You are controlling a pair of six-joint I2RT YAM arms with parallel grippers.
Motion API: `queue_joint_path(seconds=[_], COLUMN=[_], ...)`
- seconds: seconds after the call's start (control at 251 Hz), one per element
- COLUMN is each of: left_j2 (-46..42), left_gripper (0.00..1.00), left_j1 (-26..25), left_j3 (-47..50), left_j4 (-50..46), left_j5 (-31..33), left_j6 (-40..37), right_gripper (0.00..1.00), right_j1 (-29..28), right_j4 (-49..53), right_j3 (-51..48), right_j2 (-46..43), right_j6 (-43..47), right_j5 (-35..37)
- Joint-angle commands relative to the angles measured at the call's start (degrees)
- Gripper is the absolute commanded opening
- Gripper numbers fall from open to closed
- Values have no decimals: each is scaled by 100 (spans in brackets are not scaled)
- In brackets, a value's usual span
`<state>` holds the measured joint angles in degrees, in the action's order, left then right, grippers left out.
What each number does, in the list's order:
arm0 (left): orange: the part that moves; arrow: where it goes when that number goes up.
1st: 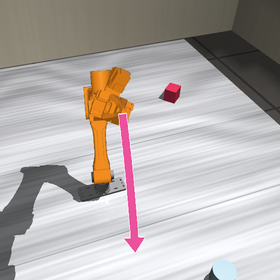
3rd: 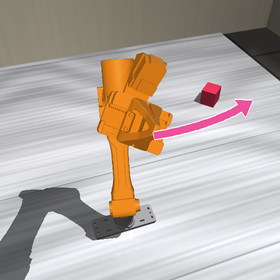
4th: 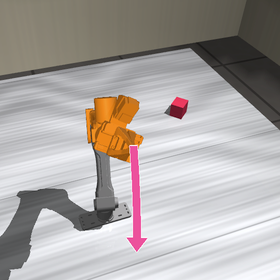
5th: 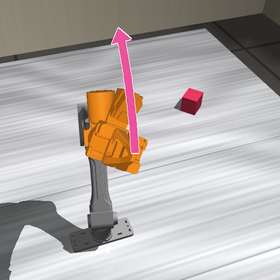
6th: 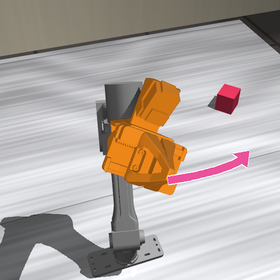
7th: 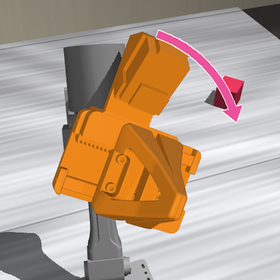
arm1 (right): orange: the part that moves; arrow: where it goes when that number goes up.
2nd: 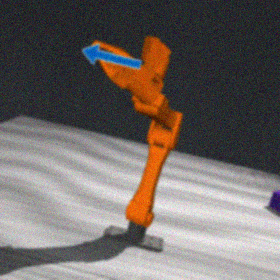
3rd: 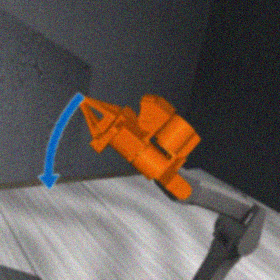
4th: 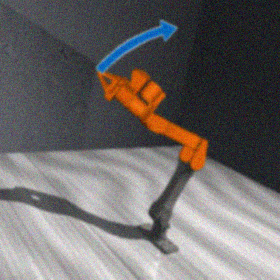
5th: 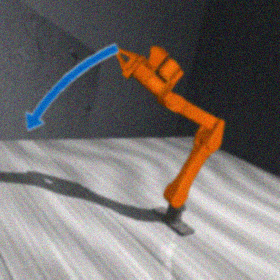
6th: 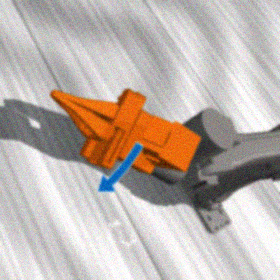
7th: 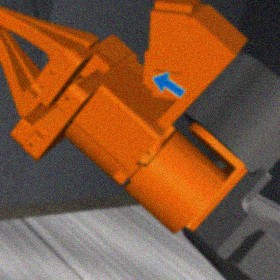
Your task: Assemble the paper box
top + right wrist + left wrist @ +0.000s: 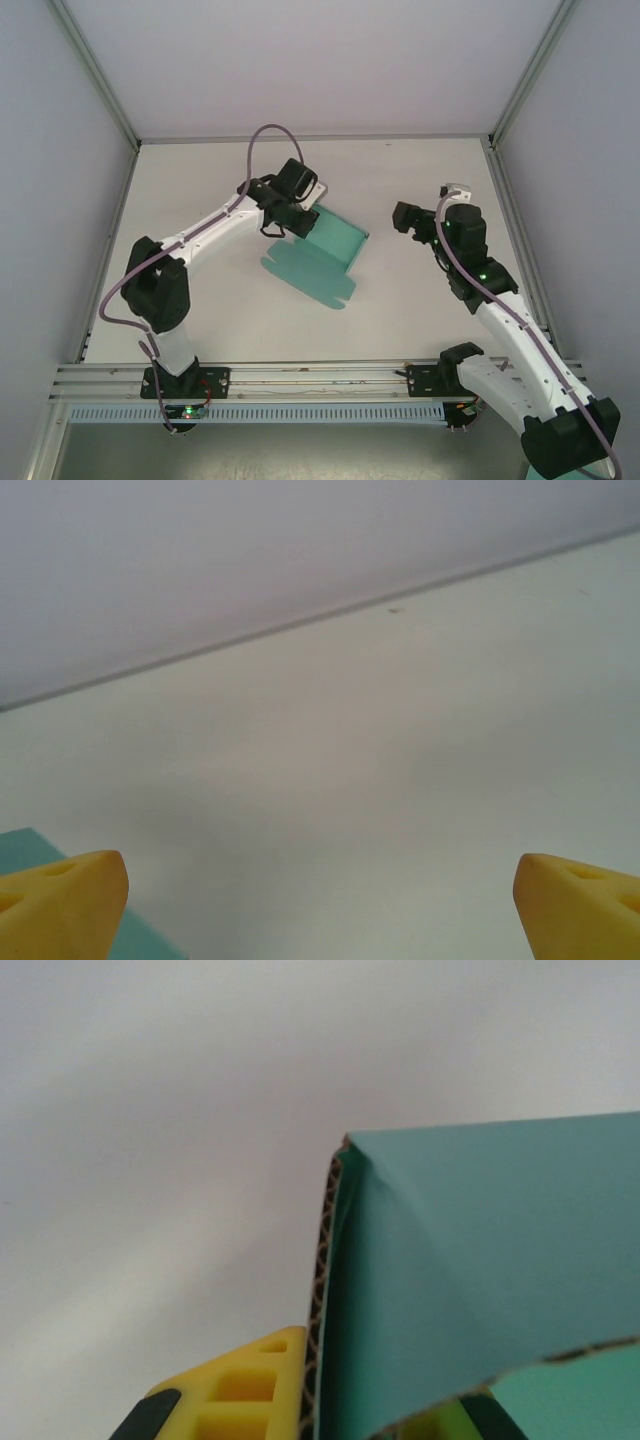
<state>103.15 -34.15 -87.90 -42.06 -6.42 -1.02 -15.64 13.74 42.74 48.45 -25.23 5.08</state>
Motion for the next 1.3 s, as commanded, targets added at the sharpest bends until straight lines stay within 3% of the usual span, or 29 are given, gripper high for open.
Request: queue_joint_path(seconds=[0.0,0.176,0.323,0.531,0.766,0.89,0.97,1.093,1.157,1.201,1.233,1.293], left_j2=[589,1591,2380,3185,3074,2861,2551,1968,1652,1410,1240,937], left_gripper=[0,0,0,0,0,40,54,67,81,84,95,97], left_j1=[-180,-560,-862,-1066,-1093,-1099,-1088,-1094,-1088,-1085,-1083,-1080], left_j3=[-384,-1101,-1666,-1887,-1531,-1912,-2021,-2021,-2001,-1913,-1814,-1566], left_j4=[-1478,-1902,-2101,-1716,-892,-996,-1044,-1241,-1426,-1464,-1487,-1371], left_j5=[-272,359,1643,2770,2020,1902,1732,1422,1082,839,655,496], left_j6=[-1277,-1328,-1313,-1447,-2207,-2344,-2490,-2727,-2818,-2859,-2933,-3023], right_gripper=[98,98,98,98,98,98,98,98,98,98,99,98], right_j1=[211,497,649,770,896,928,946,950,941,947,947,941], right_j4=[868,1057,1010,886,892,933,947,955,925,865,829,771], right_j3=[-140,-216,-248,-373,-415,-416,-408,-403,-407,-427,-436,-413], right_j2=[-72,61,156,277,393,403,364,261,198,168,158,173], right_j6=[155,275,352,379,426,468,525,673,754,824,865,972], right_j5=[-44,-244,-306,-311,-390,-446,-502,-654,-764,-825,-887,-1046])
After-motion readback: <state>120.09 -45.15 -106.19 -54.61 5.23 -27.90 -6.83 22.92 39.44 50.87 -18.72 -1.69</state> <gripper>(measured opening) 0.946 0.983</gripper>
